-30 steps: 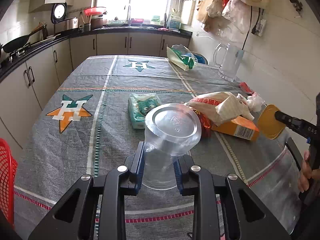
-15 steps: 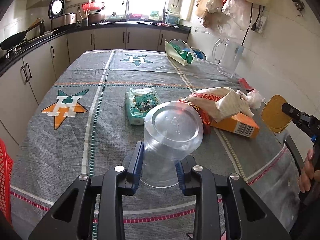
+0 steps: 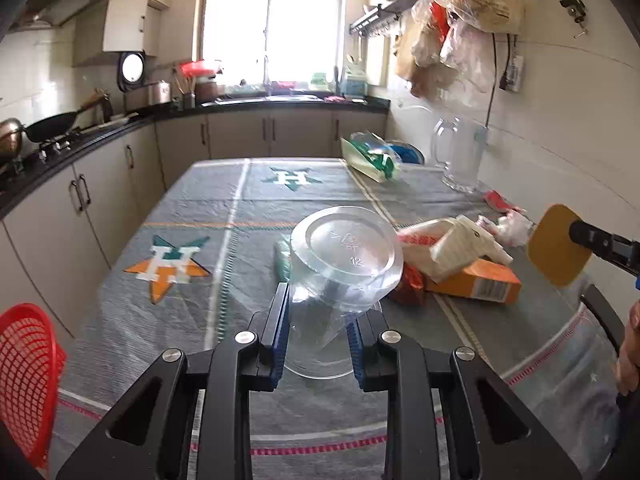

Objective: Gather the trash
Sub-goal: 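Hold the clear cup with the left gripper while the right grasps the yellow container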

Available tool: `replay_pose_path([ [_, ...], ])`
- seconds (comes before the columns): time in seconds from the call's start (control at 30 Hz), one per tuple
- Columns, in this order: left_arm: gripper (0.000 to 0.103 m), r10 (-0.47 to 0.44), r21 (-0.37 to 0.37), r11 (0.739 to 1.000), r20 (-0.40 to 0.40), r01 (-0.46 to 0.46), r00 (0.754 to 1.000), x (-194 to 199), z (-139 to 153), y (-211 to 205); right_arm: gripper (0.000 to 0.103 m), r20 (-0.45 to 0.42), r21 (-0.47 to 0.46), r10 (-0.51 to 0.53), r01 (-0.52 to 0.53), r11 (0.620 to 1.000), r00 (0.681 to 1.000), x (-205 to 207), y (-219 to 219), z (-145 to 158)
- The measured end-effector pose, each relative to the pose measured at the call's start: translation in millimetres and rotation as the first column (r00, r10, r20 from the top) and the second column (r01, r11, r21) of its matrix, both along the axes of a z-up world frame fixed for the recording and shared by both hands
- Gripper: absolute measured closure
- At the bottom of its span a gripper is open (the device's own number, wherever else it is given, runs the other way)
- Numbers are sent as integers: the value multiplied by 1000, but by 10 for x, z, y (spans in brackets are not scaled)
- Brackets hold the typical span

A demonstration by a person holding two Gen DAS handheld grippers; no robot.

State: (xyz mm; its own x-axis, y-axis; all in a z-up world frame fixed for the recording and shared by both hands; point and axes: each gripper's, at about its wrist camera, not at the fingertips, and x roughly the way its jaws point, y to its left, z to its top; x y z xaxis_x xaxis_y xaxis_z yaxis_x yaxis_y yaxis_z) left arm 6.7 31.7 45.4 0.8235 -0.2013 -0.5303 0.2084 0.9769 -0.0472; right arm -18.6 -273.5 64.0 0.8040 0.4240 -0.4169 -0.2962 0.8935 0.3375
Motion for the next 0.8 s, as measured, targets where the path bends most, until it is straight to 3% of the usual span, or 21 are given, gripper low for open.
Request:
replay_pose_path([
  [0.8, 78, 83, -14, 996, -15, -84, 996, 67, -12, 160, 71, -56, -12, 26, -27, 1000, 998, 99, 42, -111],
])
